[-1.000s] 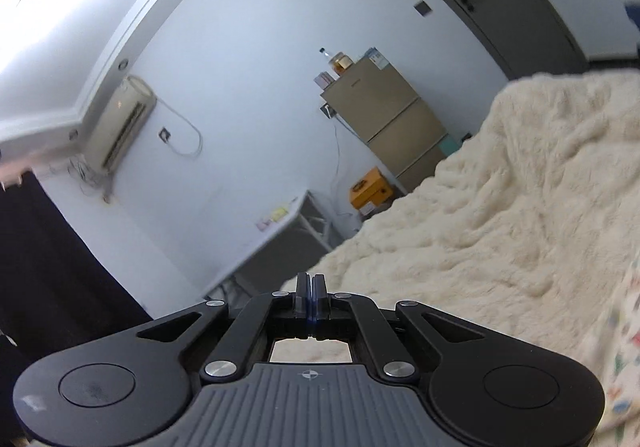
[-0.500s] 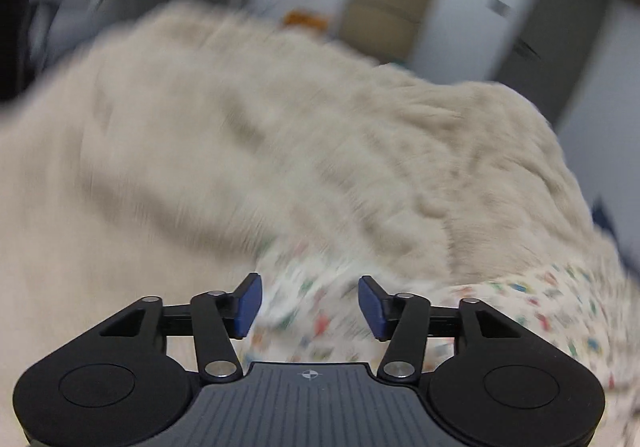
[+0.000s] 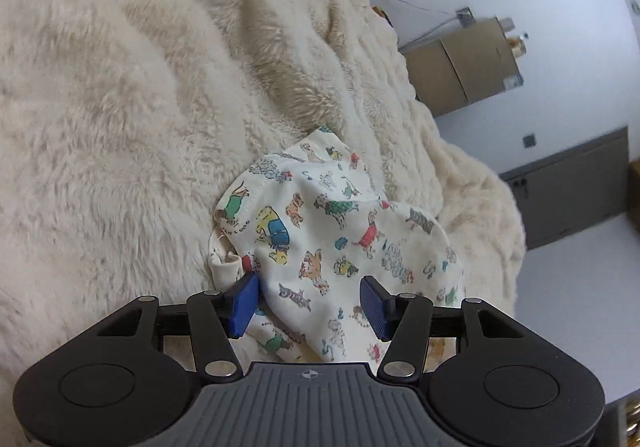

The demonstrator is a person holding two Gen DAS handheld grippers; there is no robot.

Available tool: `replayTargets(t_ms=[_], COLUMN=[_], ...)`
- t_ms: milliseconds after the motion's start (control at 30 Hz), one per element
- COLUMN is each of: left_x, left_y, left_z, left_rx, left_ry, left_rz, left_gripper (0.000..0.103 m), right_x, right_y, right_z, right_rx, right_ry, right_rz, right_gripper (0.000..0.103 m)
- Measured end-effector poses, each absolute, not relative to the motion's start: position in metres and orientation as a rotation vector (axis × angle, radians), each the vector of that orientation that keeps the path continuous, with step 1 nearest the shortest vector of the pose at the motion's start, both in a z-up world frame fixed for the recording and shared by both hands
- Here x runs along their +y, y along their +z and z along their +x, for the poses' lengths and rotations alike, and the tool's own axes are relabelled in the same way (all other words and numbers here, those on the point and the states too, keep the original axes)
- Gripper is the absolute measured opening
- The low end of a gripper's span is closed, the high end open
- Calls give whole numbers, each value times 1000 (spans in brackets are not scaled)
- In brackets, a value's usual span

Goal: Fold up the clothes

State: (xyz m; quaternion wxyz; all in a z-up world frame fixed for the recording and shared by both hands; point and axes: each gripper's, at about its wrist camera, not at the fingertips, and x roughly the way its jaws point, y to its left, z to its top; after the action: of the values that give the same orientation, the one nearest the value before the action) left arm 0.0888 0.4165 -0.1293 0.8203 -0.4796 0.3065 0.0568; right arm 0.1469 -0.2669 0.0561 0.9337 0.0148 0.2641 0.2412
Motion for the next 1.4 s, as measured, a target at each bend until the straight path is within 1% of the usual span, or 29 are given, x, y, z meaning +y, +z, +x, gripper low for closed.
replayTargets(t_ms=[133,233,267,300,333,367,500,567,667,767,833,967,1000,1067,1167,1267,1300,1400], left_x=[413,417,420,423,426,429,433,434,434,431,429,434,437,439,434,430,429,440], left_y=[-136,-147,-150,-152,-150,-146,-93,-38,19,49,52,41,43,58,94,104,103,51], left_z=[76,76,79,83,90,96,102,87,59,55,70,116,124,135,121,104,99,84], left_rx=[659,626,602,582,574,563,454,294,137,151,207,324,328,297,173,169,177,290], left_ry=[123,100,95,95,111,126,130,66,0,35,76,139,140,119,24,42,55,160], left_rz=[-1012,-1078,-1115,-1142,-1142,-1135,-1029,-969,-952,-895,-858,-875,-888,-908,-898,-823,-801,-779], left_gripper=[50,49,46,25,2,1,0,0,0,0,0,0,0,0,0,0,0,0], right_x=[-273,-275,-275,-275,-274,-273,-272,-273,-274,-273,-272,-271,-271,-273,-278,-283,-284,-284], right_y=[60,60,59,58,57,56,55,56,58,56,55,55,56,58,61,64,64,63], right_z=[146,147,148,149,149,150,150,150,149,151,151,153,153,153,152,152,153,156], right_rx=[527,524,528,532,534,537,540,535,528,533,536,536,534,530,519,509,508,513], right_ry=[488,489,489,488,488,487,484,483,483,486,489,492,492,487,478,476,478,480], right_rz=[46,57,59,59,57,53,49,51,59,60,60,58,59,61,72,83,85,82], right_gripper=[63,63,63,63,63,63,63,63,63,63,63,63,63,63,63,63,63,63])
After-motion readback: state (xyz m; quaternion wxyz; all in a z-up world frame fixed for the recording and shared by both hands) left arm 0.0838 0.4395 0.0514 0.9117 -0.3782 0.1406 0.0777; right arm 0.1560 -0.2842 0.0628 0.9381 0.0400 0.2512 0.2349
